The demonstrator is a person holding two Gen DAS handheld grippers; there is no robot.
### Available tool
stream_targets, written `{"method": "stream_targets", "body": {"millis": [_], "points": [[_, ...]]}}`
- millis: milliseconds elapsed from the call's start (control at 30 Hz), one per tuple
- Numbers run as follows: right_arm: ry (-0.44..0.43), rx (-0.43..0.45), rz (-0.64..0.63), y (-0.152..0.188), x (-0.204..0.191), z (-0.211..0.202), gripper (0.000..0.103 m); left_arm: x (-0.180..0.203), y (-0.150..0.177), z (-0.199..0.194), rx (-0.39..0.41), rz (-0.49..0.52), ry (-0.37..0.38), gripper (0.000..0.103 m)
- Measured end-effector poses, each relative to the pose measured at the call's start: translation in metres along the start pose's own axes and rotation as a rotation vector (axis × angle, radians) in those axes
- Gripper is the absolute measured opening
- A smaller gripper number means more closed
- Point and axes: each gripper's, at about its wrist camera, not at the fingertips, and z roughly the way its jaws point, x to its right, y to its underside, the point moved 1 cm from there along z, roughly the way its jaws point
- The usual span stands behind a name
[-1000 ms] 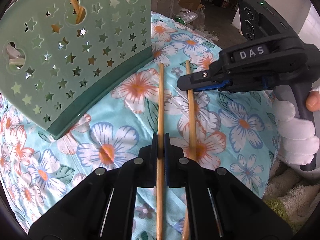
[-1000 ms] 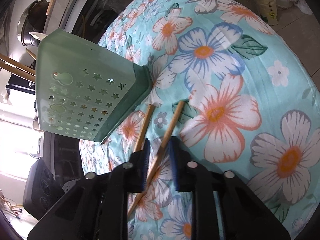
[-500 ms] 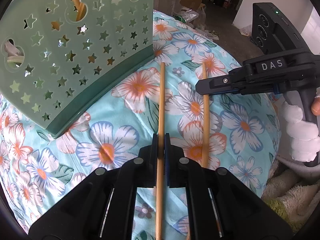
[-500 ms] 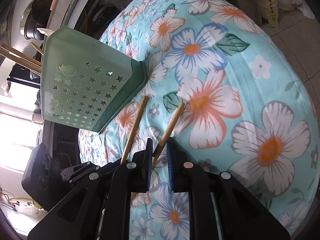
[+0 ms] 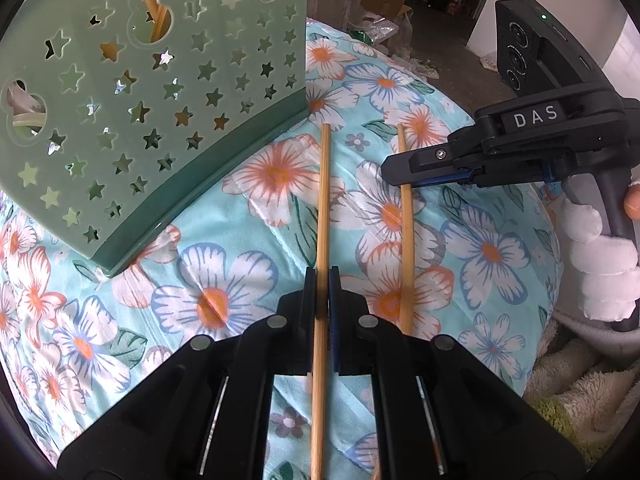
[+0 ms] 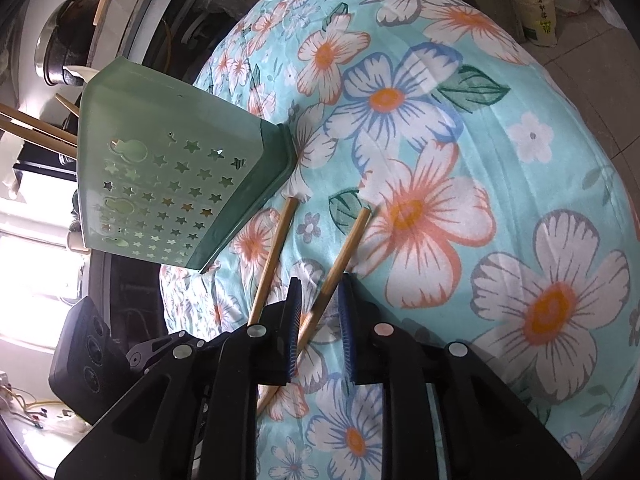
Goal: Organize utensils
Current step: 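Close the right tool on the other chopstick while the left tool holds its chopstick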
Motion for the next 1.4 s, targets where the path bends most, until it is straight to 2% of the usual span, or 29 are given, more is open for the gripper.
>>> {"method": "stream_targets", "body": {"millis": [100, 200, 433, 567, 1400], "points": [[0.027, 0.018, -0.013, 0.002, -0.006, 0.003, 0.019, 0.000, 0.000, -0.001, 0.000, 0.000, -0.001, 0.006], [0.057, 0.034, -0.034, 0.004, -0.009, 0.005, 0.014, 0.000, 0.001, -0.002, 0.000, 0.000, -0.001, 0.006], [0.035, 0.030, -0.037, 0.005, -0.005, 0.001, 0.014, -0.003, -0.001, -0.002, -0.009, -0.012, 0.011, 0.007], [0.028, 0.023, -0.039, 0.008, -0.001, -0.005, 0.014, -0.004, -0.004, -0.002, -0.010, -0.019, 0.031, 0.015], [-0.056, 0.006, 0.017, 0.009, 0.022, -0.011, 0.013, 0.003, -0.060, 0.031, -0.031, 0.012, -0.026, 0.015]]}}
